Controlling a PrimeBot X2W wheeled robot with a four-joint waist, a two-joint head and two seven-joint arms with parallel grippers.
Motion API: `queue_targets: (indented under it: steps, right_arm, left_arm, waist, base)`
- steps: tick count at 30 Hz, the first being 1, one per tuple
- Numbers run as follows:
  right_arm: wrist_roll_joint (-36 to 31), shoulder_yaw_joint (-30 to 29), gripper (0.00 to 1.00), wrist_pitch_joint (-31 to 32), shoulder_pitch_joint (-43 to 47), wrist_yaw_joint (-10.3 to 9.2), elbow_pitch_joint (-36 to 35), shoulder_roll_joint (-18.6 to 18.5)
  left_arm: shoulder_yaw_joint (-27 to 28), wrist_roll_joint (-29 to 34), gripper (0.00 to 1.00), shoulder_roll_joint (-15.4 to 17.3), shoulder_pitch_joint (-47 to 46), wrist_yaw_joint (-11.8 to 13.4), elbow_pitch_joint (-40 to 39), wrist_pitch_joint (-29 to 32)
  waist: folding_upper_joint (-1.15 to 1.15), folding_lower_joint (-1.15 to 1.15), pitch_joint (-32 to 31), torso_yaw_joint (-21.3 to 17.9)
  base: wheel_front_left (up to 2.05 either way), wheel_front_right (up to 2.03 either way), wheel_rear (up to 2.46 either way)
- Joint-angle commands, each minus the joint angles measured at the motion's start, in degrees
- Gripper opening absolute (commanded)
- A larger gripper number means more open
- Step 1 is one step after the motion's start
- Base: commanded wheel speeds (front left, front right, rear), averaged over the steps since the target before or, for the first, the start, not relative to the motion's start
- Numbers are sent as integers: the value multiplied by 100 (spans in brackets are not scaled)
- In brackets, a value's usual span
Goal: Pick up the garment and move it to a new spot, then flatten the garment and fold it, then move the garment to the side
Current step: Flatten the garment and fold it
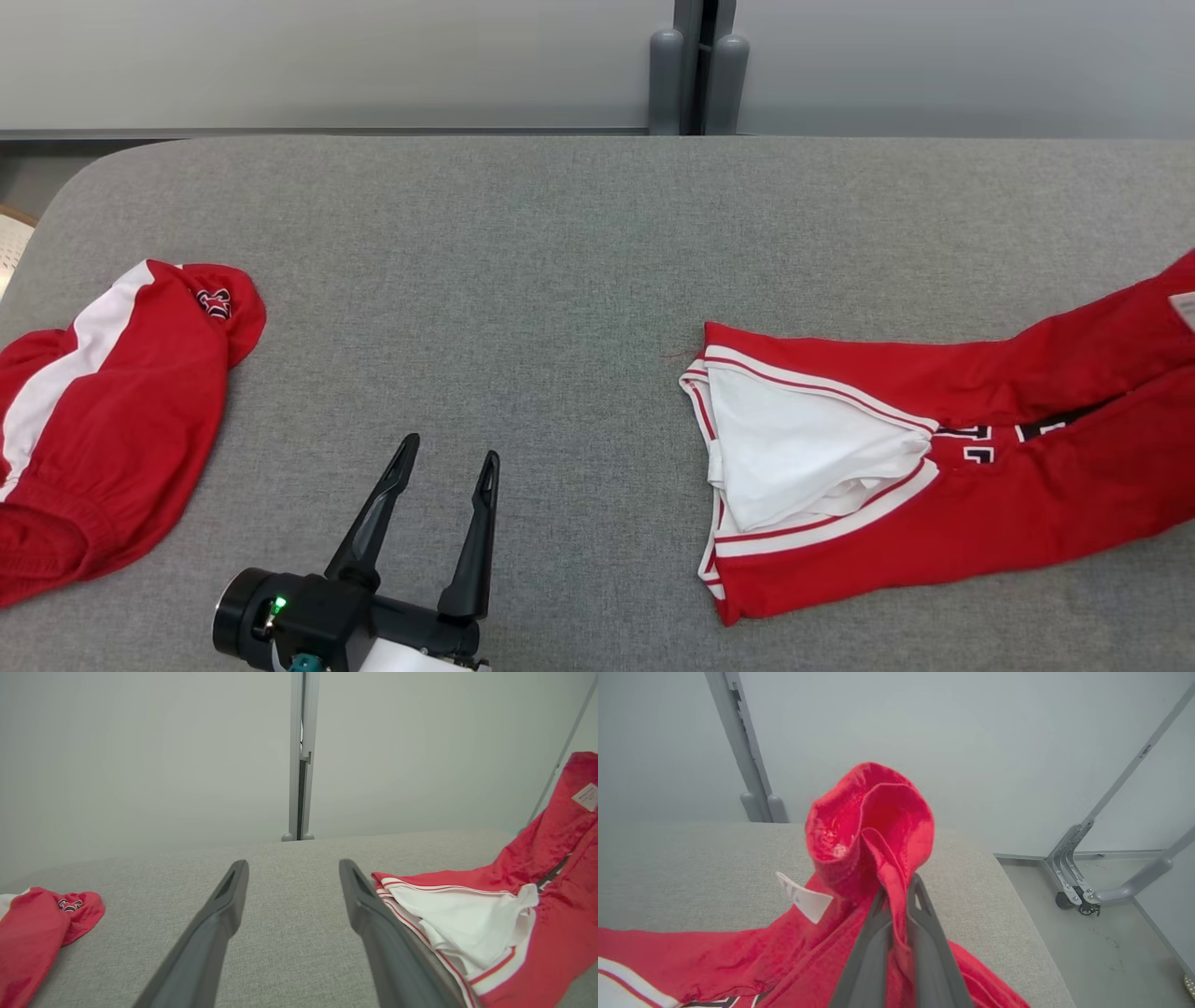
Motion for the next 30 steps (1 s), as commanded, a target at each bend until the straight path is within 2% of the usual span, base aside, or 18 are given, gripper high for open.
queue_targets:
  steps: [1,2,6,9,13,21,30]
  right_arm:
    - [-49,44,0,56,110,-13,-143,54]
    - [-95,209,0,183,243,-13,-631,227]
    - [-222,499,0,383,545,-13,-1408,574]
    - [-332,804,0,485,676,-13,-1798,818]
    - [-499,1252,0,548,672,-13,-1983,1101]
    - [-604,2037,0,553,438,-12,-1505,1481]
    - [-781,2470,0,205,129,-12,-531,1878]
  left_arm:
    - [28,39,100,-17,4,-43,13,-7]
    - [33,77,100,-50,12,-94,42,-8]
    - [86,114,100,-121,61,-144,81,-7]
    - [122,133,100,-171,96,-186,107,-7]
    - [133,162,100,-229,66,-242,132,-7]
    - [157,220,100,-329,78,-351,201,-8]
    - [131,215,100,-414,23,-438,274,-8]
  waist:
    - [0,0,-26,0]
    - [0,0,-71,29]
    - [0,0,-150,134]
    - [0,0,-183,215]
    - [0,0,-203,330]
    - [0,0,-207,608]
    - [0,0,-184,900]
  base:
    - [0,0,0]
    - [0,0,0]
    - [0,0,0]
    - [0,0,0]
    - [0,0,0]
    - [0,0,0]
    - [0,0,0]
